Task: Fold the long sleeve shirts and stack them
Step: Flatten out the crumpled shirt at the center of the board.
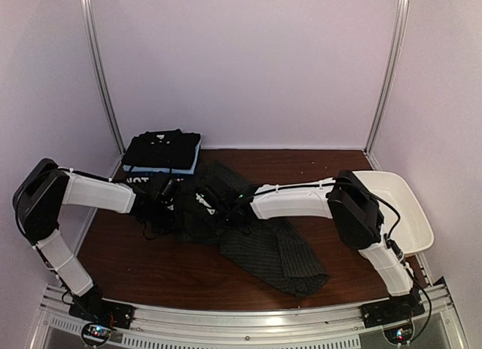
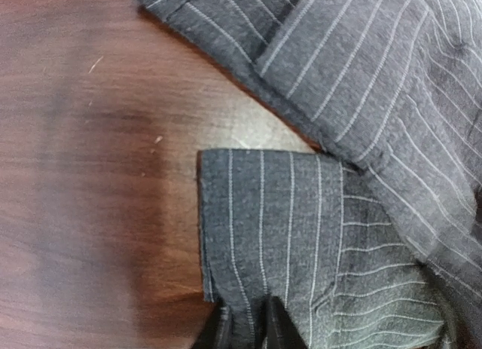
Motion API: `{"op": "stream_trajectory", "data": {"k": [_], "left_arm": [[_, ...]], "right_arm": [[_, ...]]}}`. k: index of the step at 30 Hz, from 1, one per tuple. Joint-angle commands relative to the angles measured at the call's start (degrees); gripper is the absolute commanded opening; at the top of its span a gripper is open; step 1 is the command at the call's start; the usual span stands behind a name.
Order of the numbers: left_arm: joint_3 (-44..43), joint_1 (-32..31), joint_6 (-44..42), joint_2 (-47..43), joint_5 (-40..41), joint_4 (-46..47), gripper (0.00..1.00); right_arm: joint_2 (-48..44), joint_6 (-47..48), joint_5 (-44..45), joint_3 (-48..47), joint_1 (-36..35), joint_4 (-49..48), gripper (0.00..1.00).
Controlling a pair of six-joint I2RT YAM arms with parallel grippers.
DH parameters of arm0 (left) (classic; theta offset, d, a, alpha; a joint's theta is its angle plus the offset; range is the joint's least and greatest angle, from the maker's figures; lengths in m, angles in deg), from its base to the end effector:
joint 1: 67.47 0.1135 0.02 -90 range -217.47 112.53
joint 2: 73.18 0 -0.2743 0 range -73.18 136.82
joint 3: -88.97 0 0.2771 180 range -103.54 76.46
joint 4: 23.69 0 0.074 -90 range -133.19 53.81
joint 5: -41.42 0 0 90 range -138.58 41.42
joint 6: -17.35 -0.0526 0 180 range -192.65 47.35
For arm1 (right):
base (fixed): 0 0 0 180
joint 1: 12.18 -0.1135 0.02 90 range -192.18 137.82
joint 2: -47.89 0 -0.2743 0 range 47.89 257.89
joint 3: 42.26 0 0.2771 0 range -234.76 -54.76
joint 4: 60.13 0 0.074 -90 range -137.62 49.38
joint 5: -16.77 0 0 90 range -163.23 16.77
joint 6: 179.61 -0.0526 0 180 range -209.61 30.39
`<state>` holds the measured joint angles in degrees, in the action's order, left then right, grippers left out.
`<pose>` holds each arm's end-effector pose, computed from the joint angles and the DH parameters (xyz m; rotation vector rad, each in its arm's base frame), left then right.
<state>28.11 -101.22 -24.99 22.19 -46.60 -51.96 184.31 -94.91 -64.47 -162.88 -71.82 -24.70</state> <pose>0.2770 -0.1829 0.1171 -0.3422 2.7107 -0.3956 0.2921 0.4828 0.1289 -1.0707 2.2321 0.3075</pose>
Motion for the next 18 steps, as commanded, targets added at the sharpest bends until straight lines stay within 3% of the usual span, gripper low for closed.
{"op": "stream_trajectory", "data": {"k": [1,4,8,18], "left_arm": [[0.8,-0.7,0.5,2.4,-0.5,0.0,0.11],[0.9,-0.6,0.5,2.3,-0.5,-0.2,0.0],[0.4,-0.6,0.9,1.1,0.6,-1.5,0.0],[-0.8,-0.3,1.5,-5.1,6.6,-8.2,0.0]], "right_arm": [[-1.4,-3.4,1.8,-0.5,0.7,-0.7,0.49],[-2.8,-5.2,0.4,0.3,1.6,-2.0,0.35],[-4.4,-7.0,-0.6,0.8,3.0,-2.4,0.15],[-15.6,-10.4,-2.5,9.1,8.7,-7.7,0.04]]}}
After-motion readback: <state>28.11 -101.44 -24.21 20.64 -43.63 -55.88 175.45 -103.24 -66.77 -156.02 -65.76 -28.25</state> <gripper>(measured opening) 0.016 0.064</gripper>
